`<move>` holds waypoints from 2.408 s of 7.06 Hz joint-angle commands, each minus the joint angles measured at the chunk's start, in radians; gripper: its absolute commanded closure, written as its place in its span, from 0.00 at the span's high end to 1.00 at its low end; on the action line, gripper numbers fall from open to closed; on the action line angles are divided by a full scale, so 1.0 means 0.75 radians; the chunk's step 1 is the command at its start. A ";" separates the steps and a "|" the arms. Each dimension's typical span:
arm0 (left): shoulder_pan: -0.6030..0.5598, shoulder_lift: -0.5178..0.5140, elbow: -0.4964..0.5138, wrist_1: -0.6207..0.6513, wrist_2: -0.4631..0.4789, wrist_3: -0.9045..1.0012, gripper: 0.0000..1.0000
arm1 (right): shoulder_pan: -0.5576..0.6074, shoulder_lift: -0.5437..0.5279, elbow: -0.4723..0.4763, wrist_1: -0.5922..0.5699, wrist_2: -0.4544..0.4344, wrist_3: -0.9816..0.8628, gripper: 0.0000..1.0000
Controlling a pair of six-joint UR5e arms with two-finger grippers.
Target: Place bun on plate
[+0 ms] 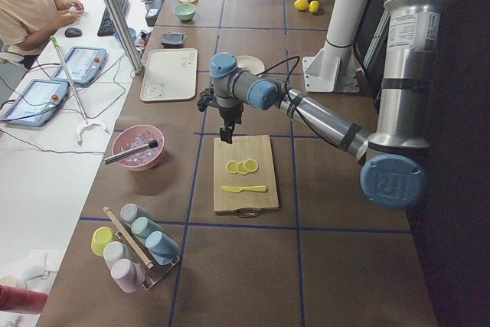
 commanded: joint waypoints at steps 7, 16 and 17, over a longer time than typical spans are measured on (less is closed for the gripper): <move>-0.585 0.066 0.517 -0.016 -0.070 0.531 1.00 | 0.000 -0.002 -0.002 -0.002 0.002 0.000 1.00; -0.581 0.089 0.517 -0.014 -0.043 0.535 1.00 | 0.000 -0.002 -0.002 -0.002 0.004 0.000 1.00; -0.581 0.089 0.523 -0.014 -0.043 0.535 1.00 | 0.000 -0.002 -0.002 -0.002 0.002 0.000 1.00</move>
